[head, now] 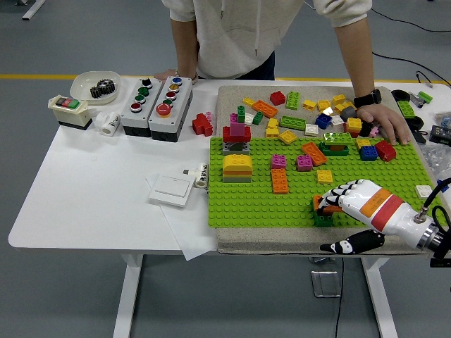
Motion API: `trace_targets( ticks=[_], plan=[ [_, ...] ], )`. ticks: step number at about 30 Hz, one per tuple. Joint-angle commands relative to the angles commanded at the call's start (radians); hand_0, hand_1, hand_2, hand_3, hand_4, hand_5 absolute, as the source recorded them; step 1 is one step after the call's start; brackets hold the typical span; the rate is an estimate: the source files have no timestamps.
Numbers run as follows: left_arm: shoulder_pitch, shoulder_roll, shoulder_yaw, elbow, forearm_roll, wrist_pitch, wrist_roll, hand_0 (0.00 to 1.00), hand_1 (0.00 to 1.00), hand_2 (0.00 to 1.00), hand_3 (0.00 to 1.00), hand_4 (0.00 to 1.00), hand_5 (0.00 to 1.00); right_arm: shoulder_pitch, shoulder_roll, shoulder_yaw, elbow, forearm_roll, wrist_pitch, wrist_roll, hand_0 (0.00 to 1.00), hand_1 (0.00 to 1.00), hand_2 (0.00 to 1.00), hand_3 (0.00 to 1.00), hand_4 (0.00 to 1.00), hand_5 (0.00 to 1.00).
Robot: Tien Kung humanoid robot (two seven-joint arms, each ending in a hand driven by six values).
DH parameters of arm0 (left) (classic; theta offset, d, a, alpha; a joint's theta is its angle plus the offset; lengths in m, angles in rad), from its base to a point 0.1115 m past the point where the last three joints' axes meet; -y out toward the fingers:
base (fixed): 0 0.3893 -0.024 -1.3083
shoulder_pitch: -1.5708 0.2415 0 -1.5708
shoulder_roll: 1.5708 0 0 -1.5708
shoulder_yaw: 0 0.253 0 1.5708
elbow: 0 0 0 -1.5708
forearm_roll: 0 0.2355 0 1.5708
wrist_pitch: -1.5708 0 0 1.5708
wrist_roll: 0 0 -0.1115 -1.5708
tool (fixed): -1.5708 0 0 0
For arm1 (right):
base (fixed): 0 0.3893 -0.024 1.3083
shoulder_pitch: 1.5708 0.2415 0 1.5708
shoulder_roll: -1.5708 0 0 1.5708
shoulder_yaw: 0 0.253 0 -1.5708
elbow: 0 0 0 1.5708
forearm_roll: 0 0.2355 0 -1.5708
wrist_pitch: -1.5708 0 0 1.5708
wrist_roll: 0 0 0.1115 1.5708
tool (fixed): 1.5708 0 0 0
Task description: Pick up the brick,pile it on top of brick,press brick,pick up the brick,pile it on top of brick,press brick
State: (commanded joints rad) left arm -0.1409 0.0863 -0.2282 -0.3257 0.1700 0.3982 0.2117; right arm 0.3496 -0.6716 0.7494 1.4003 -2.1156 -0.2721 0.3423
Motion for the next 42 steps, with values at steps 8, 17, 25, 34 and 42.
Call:
trace_targets(
  ticks=[8,17,25,34,42],
  plan=[
    [-0.001,0.0,0.002,0.0,-0.005,0.001,-0.001,0.751,0.741,0.744,0.593,0.649,0.669,0.009,0.001,-0.005,0.0,0.0,0.0,0.001,0.49,0.611,0.7,0.622,0.952,0.682],
    [-0.002,0.0,0.002,0.0,-0.005,0.001,-0.002,0.751,0.741,0.746,0.594,0.649,0.671,0.013,-0.001,-0.003,0.003,-0.001,-0.001,0.001,0.491,0.612,0.7,0.623,0.952,0.681],
    [-0.003,0.0,0.002,0.0,-0.006,0.001,-0.002,0.751,0.741,0.744,0.593,0.649,0.671,0.017,-0.002,-0.004,0.003,-0.001,-0.001,0.001,0.492,0.611,0.701,0.622,0.953,0.68],
    [-0.003,0.0,0.003,0.0,-0.008,0.001,-0.003,0.751,0.74,0.744,0.593,0.649,0.672,0.025,-0.002,-0.007,0.001,-0.001,-0.001,0.002,0.496,0.611,0.7,0.621,0.954,0.682],
    [-0.002,0.0,0.0,0.0,-0.001,0.001,0.0,0.751,0.739,0.743,0.593,0.649,0.672,0.026,0.0,-0.013,-0.006,0.0,-0.002,0.002,0.495,0.611,0.7,0.622,0.954,0.682]
  ],
)
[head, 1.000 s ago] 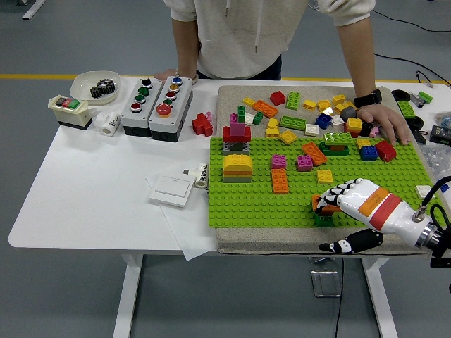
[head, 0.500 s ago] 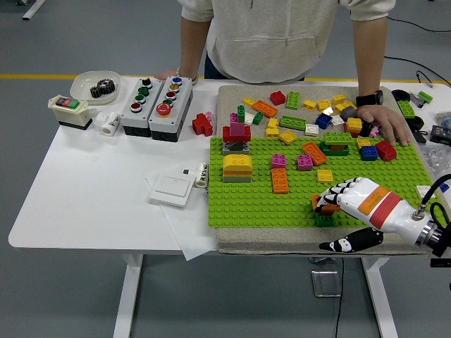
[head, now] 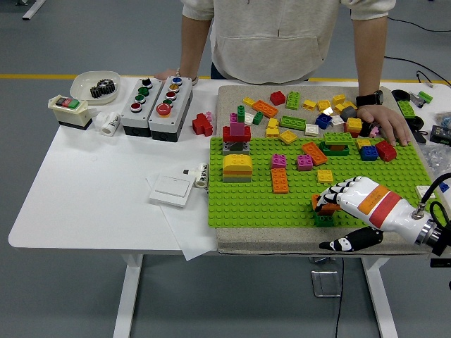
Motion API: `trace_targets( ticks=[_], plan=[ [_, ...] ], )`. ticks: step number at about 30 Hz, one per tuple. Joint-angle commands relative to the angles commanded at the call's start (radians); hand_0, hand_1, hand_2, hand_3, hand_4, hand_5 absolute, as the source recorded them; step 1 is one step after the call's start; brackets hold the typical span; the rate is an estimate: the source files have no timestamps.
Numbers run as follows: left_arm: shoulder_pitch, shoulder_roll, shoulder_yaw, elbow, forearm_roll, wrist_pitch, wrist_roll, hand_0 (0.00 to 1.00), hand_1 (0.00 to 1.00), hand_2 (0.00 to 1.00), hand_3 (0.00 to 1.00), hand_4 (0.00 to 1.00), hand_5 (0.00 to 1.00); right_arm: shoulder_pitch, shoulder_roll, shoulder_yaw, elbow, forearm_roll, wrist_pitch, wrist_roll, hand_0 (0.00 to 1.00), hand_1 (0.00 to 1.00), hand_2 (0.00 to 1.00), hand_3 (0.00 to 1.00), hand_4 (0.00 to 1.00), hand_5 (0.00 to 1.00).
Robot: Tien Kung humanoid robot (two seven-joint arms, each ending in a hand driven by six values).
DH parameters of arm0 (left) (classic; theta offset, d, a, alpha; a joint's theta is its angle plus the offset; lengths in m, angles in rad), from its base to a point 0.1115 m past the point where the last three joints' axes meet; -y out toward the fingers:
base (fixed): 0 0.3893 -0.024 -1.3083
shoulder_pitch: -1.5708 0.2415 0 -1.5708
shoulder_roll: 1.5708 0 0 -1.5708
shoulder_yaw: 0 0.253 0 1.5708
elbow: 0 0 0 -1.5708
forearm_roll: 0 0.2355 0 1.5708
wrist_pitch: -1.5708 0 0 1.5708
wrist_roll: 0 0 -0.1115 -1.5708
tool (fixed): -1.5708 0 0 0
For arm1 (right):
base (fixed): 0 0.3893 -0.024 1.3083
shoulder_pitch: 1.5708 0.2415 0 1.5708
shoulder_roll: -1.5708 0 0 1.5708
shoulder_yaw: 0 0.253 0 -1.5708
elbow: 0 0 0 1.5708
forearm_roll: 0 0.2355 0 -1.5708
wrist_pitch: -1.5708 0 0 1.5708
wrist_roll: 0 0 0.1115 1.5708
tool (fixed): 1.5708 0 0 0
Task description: Pick up the brick,pile it on top of brick,press brick,pick up the brick,pile it on top of brick,press brick
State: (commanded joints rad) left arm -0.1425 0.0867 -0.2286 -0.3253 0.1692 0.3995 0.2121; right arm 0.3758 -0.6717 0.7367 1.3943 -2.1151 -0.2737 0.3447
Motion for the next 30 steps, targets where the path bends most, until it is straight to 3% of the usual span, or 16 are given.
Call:
trace_targets(
  ticks=[30],
  plan=[
    [0.002,0.001,-0.003,-0.001,0.009,0.0,0.003,0.751,0.74,0.744,0.592,0.648,0.674,-0.003,0.009,-0.009,-0.002,0.001,0.001,-0.001,0.496,0.611,0.698,0.623,0.954,0.682]
  ],
)
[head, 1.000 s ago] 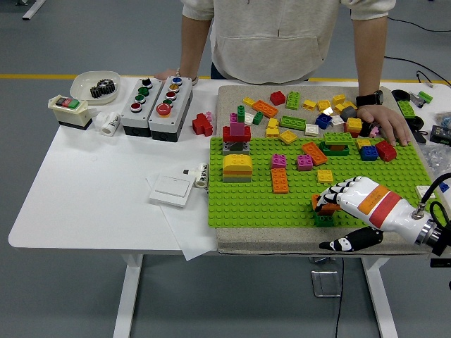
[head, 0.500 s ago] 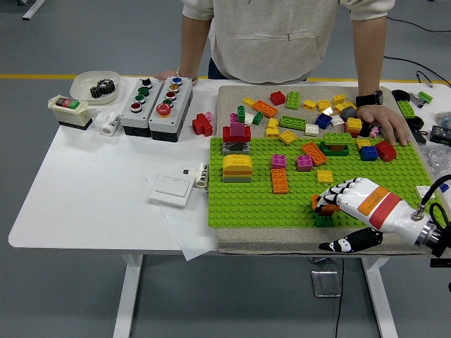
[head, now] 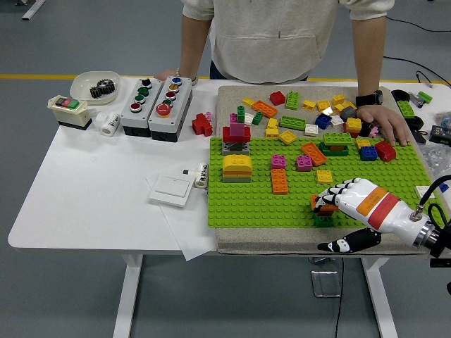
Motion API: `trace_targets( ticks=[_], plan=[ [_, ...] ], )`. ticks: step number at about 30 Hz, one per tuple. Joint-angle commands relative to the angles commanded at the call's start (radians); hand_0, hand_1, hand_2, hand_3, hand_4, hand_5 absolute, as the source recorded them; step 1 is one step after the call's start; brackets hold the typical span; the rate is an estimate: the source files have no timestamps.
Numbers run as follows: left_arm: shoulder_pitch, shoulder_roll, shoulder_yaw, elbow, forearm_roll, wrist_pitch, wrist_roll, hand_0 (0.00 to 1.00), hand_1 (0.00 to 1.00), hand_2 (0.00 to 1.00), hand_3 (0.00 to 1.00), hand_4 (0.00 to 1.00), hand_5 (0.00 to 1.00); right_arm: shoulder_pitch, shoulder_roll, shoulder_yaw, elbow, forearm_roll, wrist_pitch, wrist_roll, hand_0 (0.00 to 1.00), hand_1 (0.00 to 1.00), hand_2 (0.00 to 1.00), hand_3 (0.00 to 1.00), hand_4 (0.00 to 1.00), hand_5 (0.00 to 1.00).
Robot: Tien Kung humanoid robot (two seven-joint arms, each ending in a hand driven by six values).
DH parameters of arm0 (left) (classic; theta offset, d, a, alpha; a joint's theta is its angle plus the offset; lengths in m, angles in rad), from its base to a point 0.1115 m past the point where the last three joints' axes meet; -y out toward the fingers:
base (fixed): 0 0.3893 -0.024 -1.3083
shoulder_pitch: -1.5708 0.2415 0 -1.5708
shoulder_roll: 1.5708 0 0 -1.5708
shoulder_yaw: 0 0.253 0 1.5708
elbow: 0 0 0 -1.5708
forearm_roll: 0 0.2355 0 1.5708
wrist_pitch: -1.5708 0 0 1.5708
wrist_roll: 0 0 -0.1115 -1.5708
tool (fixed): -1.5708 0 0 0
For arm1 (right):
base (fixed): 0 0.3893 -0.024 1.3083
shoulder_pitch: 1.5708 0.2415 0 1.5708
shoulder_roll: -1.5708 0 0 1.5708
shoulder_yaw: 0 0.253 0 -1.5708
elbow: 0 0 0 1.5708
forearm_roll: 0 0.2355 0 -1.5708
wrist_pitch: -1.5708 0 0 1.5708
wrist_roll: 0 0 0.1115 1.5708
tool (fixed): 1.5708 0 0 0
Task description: Pick up the brick,pile it on top of brick,press brick,pick up the brick,pile it on top of brick,press brick
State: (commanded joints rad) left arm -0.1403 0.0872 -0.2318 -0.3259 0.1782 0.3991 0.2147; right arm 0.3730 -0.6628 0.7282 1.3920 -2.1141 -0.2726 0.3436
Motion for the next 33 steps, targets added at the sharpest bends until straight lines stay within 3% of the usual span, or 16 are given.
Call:
trace_targets(
  ticks=[33],
  plan=[
    [-0.007,0.002,0.007,0.001,-0.013,0.001,-0.005,0.752,0.739,0.745,0.593,0.649,0.672,0.013,0.005,-0.029,-0.008,0.005,0.003,0.0,0.496,0.609,0.699,0.623,0.954,0.682]
  ],
)
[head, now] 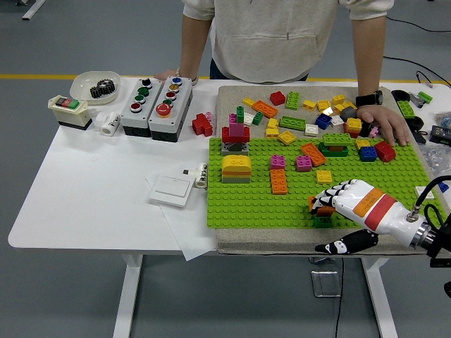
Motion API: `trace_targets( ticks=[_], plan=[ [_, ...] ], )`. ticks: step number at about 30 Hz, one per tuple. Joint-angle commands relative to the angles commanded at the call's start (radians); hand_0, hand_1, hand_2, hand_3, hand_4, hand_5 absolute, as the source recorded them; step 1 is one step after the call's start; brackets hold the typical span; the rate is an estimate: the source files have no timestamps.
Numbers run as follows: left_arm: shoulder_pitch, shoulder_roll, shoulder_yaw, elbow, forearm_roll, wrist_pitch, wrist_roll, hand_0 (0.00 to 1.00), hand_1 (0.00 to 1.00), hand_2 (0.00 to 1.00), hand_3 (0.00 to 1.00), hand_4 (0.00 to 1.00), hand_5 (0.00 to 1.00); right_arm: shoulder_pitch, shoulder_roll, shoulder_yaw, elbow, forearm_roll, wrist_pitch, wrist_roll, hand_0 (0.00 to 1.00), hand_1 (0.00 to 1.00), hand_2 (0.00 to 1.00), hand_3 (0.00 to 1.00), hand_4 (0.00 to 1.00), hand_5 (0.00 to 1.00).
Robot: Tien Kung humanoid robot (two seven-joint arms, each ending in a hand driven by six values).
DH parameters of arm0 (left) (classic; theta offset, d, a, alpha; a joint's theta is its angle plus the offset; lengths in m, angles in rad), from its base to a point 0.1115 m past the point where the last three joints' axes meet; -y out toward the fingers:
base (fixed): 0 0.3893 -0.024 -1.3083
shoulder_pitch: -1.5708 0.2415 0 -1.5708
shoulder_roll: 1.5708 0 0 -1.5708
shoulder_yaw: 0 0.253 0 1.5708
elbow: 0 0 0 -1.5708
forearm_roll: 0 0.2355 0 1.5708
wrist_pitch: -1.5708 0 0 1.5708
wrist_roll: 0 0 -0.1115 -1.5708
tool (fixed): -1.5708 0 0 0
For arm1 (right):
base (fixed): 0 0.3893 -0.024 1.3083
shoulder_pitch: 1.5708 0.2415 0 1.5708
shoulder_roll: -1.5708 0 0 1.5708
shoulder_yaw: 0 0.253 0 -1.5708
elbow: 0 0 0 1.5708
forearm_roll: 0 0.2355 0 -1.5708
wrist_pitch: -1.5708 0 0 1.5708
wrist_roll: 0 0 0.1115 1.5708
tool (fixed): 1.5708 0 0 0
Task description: Pick up the brick,pile it on top of brick,press brick,pick up the brick,pile it on top of brick,press brick
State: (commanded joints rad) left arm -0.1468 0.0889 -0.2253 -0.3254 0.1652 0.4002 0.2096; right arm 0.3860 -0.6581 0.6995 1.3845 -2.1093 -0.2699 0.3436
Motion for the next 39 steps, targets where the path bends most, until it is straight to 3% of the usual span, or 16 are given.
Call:
trace_targets(
  ticks=[39],
  plan=[
    [0.01,-0.001,-0.012,0.001,0.021,0.0,0.009,0.751,0.741,0.747,0.592,0.647,0.669,-0.006,-0.001,0.018,0.006,0.0,-0.005,0.002,0.498,0.61,0.698,0.623,0.954,0.681]
  ],
)
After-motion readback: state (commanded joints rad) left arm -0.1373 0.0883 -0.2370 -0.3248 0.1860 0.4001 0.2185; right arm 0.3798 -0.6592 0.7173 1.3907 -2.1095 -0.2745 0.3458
